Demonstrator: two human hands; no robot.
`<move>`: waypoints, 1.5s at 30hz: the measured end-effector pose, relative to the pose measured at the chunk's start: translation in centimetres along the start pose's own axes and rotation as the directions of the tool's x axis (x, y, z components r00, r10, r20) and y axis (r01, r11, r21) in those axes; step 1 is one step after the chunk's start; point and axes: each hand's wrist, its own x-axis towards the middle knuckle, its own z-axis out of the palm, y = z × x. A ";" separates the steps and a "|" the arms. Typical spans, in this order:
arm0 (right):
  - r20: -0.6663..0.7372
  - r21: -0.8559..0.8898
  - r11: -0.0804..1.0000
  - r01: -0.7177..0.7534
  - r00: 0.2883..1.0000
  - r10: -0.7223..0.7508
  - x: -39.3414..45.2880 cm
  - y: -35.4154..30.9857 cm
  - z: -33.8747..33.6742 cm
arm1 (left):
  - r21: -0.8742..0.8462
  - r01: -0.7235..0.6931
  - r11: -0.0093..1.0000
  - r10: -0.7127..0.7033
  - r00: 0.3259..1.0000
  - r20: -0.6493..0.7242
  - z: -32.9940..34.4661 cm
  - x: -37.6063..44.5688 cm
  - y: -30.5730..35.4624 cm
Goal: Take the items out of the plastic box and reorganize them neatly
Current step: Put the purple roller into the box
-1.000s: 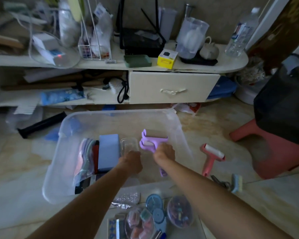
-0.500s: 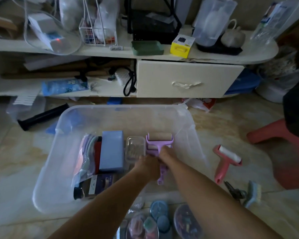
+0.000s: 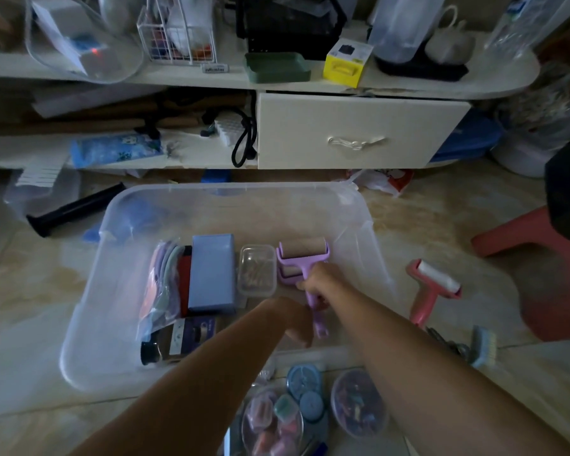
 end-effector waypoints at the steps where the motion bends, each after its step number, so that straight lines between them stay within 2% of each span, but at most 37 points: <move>1: 0.022 -0.008 1.000 -0.029 0.999 0.029 0.0 0.0 -0.1 | 0.001 -0.002 1.000 0.002 1.000 -0.031 -0.1 0.0 -0.1; 3: 0.083 -0.013 0.998 -0.066 0.994 0.067 0.0 0.1 0.3 | 0.024 0.023 0.999 -0.022 0.999 -0.047 0.1 0.3 -0.4; 5: 0.112 -0.045 0.998 -0.044 0.992 0.049 0.0 0.1 0.9 | 0.059 0.050 0.997 -0.046 0.997 -0.058 0.5 0.7 -0.7; 9: 0.040 -0.012 1.000 0.017 0.999 -0.017 -0.4 0.1 1.0 | 0.010 0.049 0.999 -0.047 0.994 -0.102 0.3 0.5 -0.9; 14: -0.045 0.040 0.999 0.011 0.999 -0.009 -2.4 -0.8 -0.2 | -0.109 0.079 0.991 -0.108 0.949 -0.295 -0.5 -0.8 -0.8; 17: -0.128 0.020 0.998 0.056 0.990 -0.053 -4.7 -2.1 -3.4 | -0.215 0.090 0.972 -0.189 0.844 -0.502 -1.9 -2.2 -0.9; 20: -0.292 0.023 0.978 0.209 0.937 -0.194 -7.7 -3.3 -7.9 | -0.346 0.078 0.935 -0.310 0.658 -0.686 -4.0 -3.2 -0.9; 22: -0.454 0.082 0.922 0.379 0.838 -0.304 -9.3 -3.6 -10.2 | -0.408 0.044 0.912 -0.374 0.503 -0.780 -5.3 -3.2 -0.5; 24: -0.701 0.138 0.829 0.543 0.644 -0.305 -10.0 -2.9 -11.9 | -0.419 -0.020 0.908 -0.375 0.409 -0.832 -6.3 -3.2 0.5; 26: -0.902 0.105 0.763 0.638 0.384 -0.196 -9.7 -1.0 -13.0 | -0.398 -0.048 0.916 -0.354 0.370 -0.859 -6.9 -3.2 1.5; 27: -0.947 0.099 0.770 0.631 0.298 -0.122 -9.1 0.4 -13.3 | -0.390 -0.046 0.919 -0.347 0.373 -0.861 -7.1 -3.1 2.0; 28: -0.968 0.112 0.786 0.608 0.245 -0.051 -8.3 2.1 -13.3 | -0.386 -0.044 0.922 -0.341 0.384 -0.858 -7.1 -3.0 2.3; 29: -0.971 0.161 0.807 0.568 0.238 0.026 -7.4 4.0 -13.1 | -0.387 -0.040 0.921 -0.340 0.399 -0.851 -7.0 -2.8 2.7; 31: -0.940 0.275 0.851 0.449 0.312 0.139 -5.0 8.6 -11.9 | -0.397 -0.029 0.917 -0.345 0.439 -0.830 -6.5 -2.1 3.1; 33: -0.875 0.335 0.899 0.282 0.448 0.185 -2.7 13.3 -10.0 | -0.384 -0.012 0.923 -0.331 0.480 -0.812 -6.1 -1.3 3.5; 37: -0.674 0.202 0.979 0.002 0.726 0.138 0.2 19.7 -6.4 | -0.361 0.030 0.932 -0.318 0.542 -0.778 -6.1 -0.2 4.1; 39: -0.569 0.132 0.990 -0.054 0.814 0.120 1.4 20.9 -5.3 | -0.350 0.064 0.935 -0.323 0.564 -0.760 -6.0 0.2 4.3; 41: -0.533 0.084 0.992 -0.093 0.837 0.123 2.4 20.9 -4.8 | -0.344 0.083 0.935 -0.327 0.578 -0.748 -5.8 0.6 4.3; 45: -0.569 0.131 0.977 -0.169 0.794 0.213 3.3 19.9 -4.3 | -0.353 0.108 0.929 -0.347 0.582 -0.736 -5.5 0.2 3.9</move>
